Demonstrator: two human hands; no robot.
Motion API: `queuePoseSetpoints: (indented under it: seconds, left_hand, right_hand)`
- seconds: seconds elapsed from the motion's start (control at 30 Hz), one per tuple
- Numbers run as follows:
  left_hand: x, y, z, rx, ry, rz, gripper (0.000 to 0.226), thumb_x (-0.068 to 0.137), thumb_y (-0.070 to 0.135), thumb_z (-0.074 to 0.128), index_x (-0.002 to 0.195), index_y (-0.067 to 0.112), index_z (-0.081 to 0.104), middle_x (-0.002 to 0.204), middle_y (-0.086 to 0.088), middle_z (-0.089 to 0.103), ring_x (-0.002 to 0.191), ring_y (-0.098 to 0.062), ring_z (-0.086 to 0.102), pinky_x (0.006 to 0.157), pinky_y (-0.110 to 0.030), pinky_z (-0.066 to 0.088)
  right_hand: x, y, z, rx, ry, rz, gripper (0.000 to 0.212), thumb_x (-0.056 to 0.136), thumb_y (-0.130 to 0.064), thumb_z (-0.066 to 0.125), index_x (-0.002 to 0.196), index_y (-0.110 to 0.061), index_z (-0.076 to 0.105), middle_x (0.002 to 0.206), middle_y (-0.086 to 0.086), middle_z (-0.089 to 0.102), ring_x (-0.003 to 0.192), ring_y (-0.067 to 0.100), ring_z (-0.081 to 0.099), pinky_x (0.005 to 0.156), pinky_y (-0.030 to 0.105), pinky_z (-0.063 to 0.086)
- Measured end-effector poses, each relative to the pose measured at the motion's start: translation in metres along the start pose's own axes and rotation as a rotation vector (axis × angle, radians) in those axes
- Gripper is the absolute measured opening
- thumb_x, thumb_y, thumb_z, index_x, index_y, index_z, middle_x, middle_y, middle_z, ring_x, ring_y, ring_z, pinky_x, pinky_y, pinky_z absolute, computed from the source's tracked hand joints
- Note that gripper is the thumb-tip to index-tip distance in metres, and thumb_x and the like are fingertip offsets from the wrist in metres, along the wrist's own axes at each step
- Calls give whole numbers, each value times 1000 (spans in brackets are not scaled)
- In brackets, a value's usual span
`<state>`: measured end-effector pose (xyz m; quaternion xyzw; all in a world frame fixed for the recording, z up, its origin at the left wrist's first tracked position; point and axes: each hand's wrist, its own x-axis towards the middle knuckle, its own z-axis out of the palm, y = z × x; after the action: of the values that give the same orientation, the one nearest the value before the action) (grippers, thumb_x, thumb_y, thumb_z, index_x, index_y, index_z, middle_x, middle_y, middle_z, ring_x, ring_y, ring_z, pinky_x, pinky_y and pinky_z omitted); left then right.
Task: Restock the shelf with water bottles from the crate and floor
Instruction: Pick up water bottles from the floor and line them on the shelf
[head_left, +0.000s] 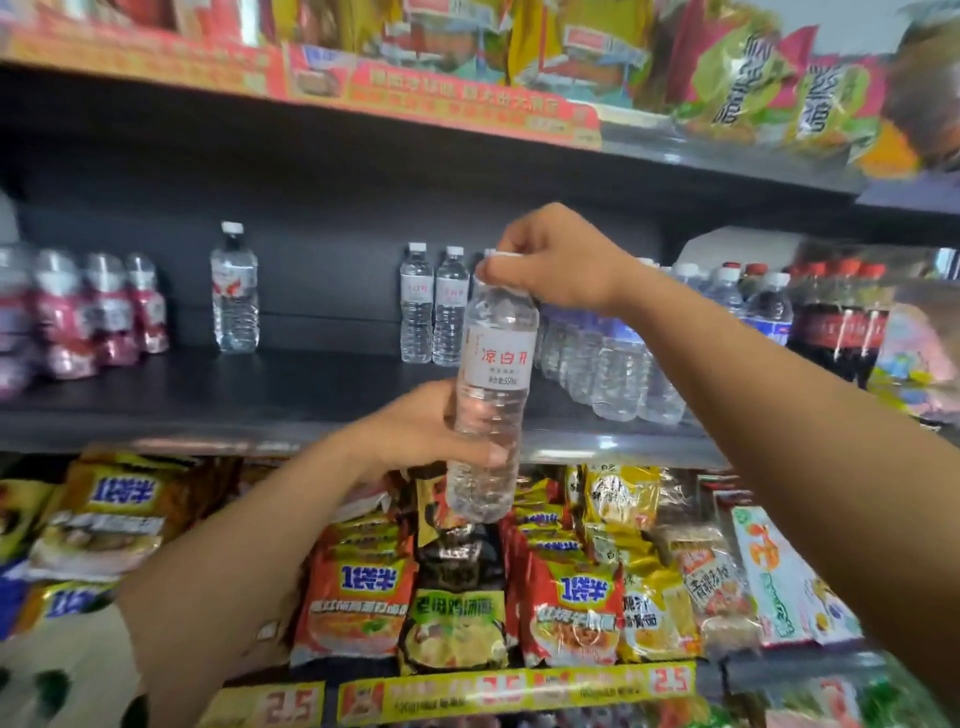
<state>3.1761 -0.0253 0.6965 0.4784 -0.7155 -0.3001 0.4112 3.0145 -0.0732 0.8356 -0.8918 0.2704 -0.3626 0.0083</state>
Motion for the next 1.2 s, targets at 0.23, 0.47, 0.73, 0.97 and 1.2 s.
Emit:
queuePoseSetpoints:
  seconds: [0.23, 0.47, 0.73, 0.97, 1.2]
  left_hand:
    - [68, 13, -42, 68, 101, -46, 42, 77, 8, 78, 114, 19, 64, 107, 5, 73, 101, -8, 67, 88, -23, 51]
    - [129, -22, -74, 47, 208, -127, 38, 78, 12, 78, 112, 20, 64, 107, 3, 73, 101, -11, 67, 89, -29, 51]
    - [186, -81, -95, 98, 247, -201, 18, 79, 15, 78, 92, 22, 67, 100, 1, 72, 100, -16, 68, 93, -37, 54]
    - [221, -108, -111, 150, 302, -185, 24, 79, 16, 78, 97, 27, 68, 105, 2, 71, 103, -16, 66, 98, -39, 50]
    - [253, -126, -121, 207, 345, -208, 19, 79, 16, 78, 93, 25, 68, 108, -2, 71, 105, -19, 65, 100, -43, 49]
  right_hand:
    - [84, 39, -5, -26, 8, -86, 36, 79, -33, 66, 78, 3, 64, 66, 5, 56, 61, 13, 49, 56, 25, 41]
    - [151, 82, 25, -135, -33, -50, 34, 81, -35, 58, 73, -2, 63, 66, 7, 57, 66, 20, 53, 60, 30, 41]
    - [207, 134, 85, -208, -125, 41, 28, 86, -35, 58, 69, -12, 55, 64, 1, 49, 71, 23, 52, 60, 26, 33]
    - [237, 158, 107, -183, -131, 38, 35, 89, -44, 61, 106, -13, 62, 101, 4, 58, 89, 20, 54, 74, 28, 38]
    - [257, 173, 119, -255, -133, 36, 36, 86, -47, 64, 109, -19, 64, 111, 6, 60, 102, 26, 59, 93, 43, 48]
